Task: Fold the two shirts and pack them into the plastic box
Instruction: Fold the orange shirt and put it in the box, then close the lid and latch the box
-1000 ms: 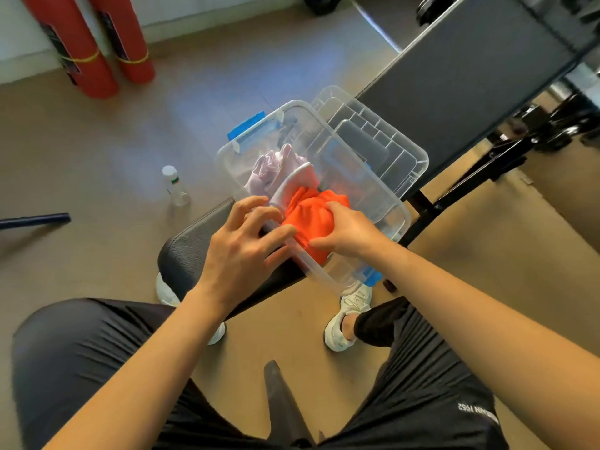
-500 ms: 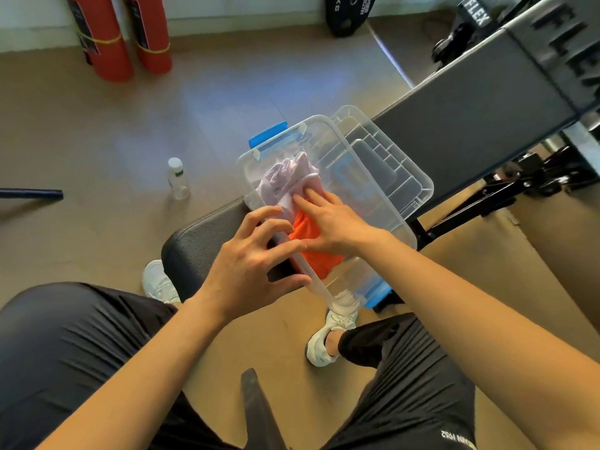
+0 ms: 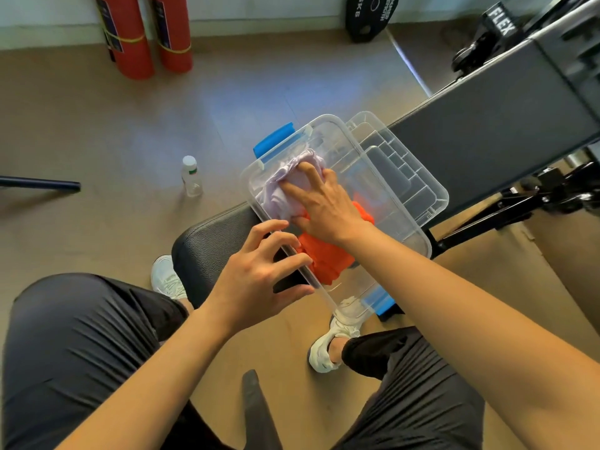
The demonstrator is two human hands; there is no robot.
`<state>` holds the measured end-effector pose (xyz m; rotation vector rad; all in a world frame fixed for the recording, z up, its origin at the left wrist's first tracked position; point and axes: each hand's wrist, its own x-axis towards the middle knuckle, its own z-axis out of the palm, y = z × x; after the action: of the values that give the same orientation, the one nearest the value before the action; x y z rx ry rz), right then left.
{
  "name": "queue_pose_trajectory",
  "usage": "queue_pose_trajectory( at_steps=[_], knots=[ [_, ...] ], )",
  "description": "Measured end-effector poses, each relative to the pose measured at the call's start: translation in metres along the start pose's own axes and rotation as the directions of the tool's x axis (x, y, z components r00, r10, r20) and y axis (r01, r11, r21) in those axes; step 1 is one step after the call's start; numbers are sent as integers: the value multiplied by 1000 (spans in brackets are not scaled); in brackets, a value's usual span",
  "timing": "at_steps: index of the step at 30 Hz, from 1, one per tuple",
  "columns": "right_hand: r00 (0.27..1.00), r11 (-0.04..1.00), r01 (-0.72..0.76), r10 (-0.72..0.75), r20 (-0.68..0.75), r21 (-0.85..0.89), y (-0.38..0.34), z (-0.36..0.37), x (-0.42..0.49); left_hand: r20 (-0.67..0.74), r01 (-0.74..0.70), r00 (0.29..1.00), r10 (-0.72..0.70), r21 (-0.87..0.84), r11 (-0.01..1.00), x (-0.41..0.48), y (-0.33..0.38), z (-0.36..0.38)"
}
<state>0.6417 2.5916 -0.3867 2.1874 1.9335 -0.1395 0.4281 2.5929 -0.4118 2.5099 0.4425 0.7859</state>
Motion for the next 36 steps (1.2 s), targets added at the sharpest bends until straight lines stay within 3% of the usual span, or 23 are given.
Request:
queue_pose_trajectory(
  at_steps=[3,7,11,13,15,18,24,28,31,36],
  knots=[
    [1000,999,-9,10,-26,31,-1,-8,6,-3,5,1000,-5,23,1000,1,0,2],
    [987,988,-119,107,117,101,-3,-21,8,7,-14,1000,14,58,998,2,-1,0],
    [978,980,-102,67,199,170,5,-36,-13,-3,-27,1000,28,88,996,0,-1,-1],
    [993,951,-93,66,100,294,11,-43,-33,-4,-35,999,35,108,994,1,-1,-1],
    [986,874,-54,123,-113,484,20,-50,-56,-8,-37,999,38,125,992,1,-1,-1],
    [898,764,-18,296,-326,645,45,-60,-85,-4,-34,999,35,145,989,1,0,0],
    [738,680,-218,584,-338,700,109,-46,-98,-17,-46,999,51,201,978,3,5,1],
    [738,644,-410,650,-179,646,152,-7,-80,-17,-77,996,85,293,953,4,7,4],
    [776,733,-534,623,-101,420,173,14,-67,-13,-78,996,86,291,954,4,6,6],
    [781,798,-596,603,-164,91,185,23,-48,0,-87,996,92,304,949,6,6,7]
  ],
)
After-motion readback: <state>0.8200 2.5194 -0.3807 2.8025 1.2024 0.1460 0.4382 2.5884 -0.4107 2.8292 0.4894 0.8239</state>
